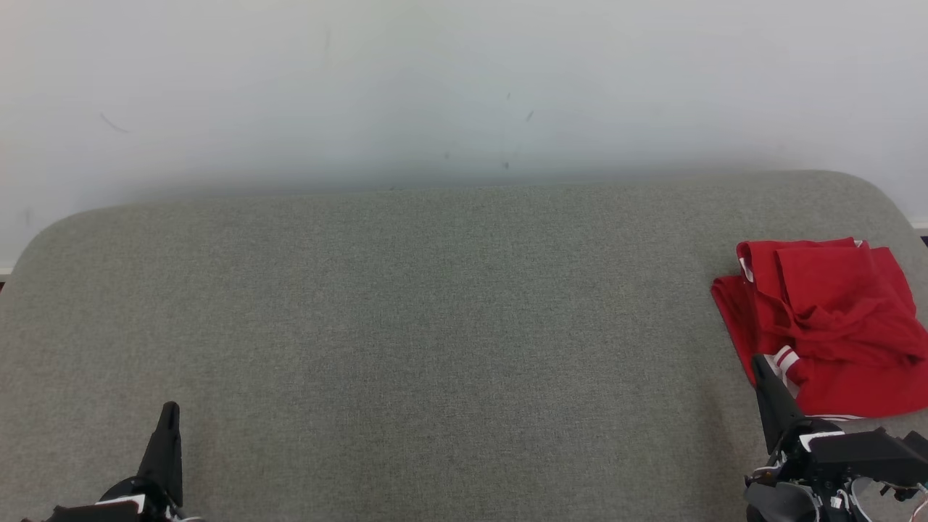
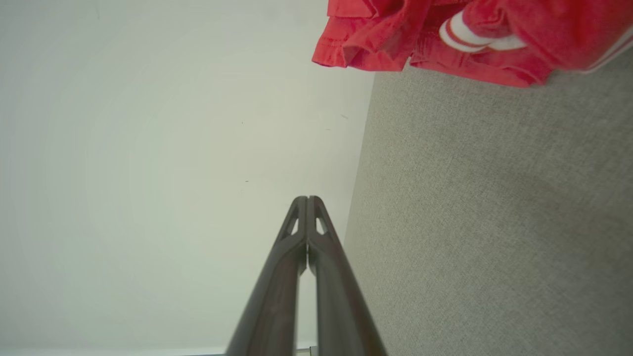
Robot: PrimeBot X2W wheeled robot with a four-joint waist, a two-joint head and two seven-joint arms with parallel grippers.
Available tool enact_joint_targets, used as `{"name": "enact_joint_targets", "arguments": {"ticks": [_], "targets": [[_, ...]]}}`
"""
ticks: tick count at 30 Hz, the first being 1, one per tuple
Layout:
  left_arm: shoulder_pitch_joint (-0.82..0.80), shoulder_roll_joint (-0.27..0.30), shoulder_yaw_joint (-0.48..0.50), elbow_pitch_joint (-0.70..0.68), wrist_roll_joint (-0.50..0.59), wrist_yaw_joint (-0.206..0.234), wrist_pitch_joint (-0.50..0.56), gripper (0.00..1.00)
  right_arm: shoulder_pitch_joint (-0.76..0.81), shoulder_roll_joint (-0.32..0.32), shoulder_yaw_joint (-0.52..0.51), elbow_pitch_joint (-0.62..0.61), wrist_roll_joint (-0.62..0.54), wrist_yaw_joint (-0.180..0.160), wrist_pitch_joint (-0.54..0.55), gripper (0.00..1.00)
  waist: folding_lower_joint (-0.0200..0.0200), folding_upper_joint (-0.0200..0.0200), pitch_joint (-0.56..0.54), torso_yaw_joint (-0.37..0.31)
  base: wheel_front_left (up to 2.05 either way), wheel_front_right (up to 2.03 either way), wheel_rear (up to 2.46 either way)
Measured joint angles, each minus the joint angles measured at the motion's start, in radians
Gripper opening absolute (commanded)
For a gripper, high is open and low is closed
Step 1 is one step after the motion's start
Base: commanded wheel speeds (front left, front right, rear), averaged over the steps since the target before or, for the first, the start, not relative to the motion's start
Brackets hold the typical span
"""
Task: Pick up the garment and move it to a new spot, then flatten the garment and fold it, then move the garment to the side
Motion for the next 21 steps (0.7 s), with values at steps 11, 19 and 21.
{"name": "enact_joint_targets", "arguments": {"ticks": [11, 19, 21], "targets": [[0.000, 0.000, 0.000, 0.000, 0.000, 0.000, 0.000, 0.00, 0.000, 0.000, 0.000, 0.000, 0.000, 0.000, 0.000, 0.00, 0.0000, 0.0000, 0.000, 0.000, 0.00, 0.00, 0.00], [0.000, 0.000, 0.000, 0.000, 0.000, 0.000, 0.000, 0.00, 0.000, 0.000, 0.000, 0.000, 0.000, 0.000, 0.000, 0.00, 0.0000, 0.0000, 0.000, 0.000, 0.00, 0.00, 0.00], [0.000, 0.000, 0.000, 0.000, 0.000, 0.000, 0.000, 0.00, 0.000, 0.000, 0.000, 0.000, 0.000, 0.000, 0.000, 0.00, 0.0000, 0.0000, 0.000, 0.000, 0.00, 0.00, 0.00]]}}
